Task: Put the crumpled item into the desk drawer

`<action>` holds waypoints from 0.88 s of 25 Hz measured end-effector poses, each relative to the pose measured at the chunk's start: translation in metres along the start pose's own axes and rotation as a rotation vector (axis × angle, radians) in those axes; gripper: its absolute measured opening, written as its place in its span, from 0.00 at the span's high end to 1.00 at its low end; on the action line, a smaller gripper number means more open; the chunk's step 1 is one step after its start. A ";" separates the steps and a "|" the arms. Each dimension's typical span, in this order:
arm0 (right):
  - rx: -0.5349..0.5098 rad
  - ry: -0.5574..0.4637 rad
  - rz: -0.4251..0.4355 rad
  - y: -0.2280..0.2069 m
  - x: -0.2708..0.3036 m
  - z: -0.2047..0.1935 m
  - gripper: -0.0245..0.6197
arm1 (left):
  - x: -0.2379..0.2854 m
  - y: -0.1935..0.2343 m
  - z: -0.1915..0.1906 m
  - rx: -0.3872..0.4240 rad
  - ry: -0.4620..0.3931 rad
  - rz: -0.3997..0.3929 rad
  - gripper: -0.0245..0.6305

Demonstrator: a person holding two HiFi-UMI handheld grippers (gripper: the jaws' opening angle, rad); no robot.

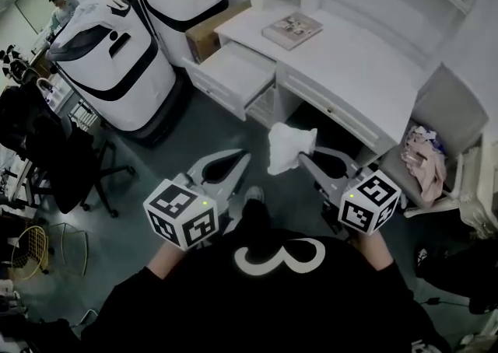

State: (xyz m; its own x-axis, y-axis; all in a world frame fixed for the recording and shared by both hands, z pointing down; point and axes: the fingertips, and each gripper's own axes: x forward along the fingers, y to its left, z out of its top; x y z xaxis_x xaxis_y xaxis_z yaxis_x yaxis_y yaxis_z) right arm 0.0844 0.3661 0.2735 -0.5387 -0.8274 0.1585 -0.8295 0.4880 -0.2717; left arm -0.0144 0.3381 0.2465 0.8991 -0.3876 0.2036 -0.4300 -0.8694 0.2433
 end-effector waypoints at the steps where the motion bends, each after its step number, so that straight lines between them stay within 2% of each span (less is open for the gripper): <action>1: 0.002 0.002 -0.001 -0.003 0.003 -0.001 0.90 | 0.003 0.003 0.001 0.000 0.001 -0.002 0.95; 11: 0.040 0.017 -0.039 -0.052 0.049 0.008 0.90 | 0.046 0.061 0.008 -0.032 0.033 -0.021 0.95; 22: 0.110 0.083 -0.054 -0.129 0.153 0.016 0.90 | 0.113 0.173 0.017 -0.103 0.103 -0.025 0.95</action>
State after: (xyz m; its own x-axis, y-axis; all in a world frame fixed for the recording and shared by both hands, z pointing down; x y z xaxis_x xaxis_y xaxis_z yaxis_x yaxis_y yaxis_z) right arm 0.1108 0.1719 0.3175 -0.5076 -0.8237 0.2527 -0.8390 0.4059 -0.3624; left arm 0.0143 0.1389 0.2955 0.8985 -0.3282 0.2916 -0.4188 -0.8401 0.3448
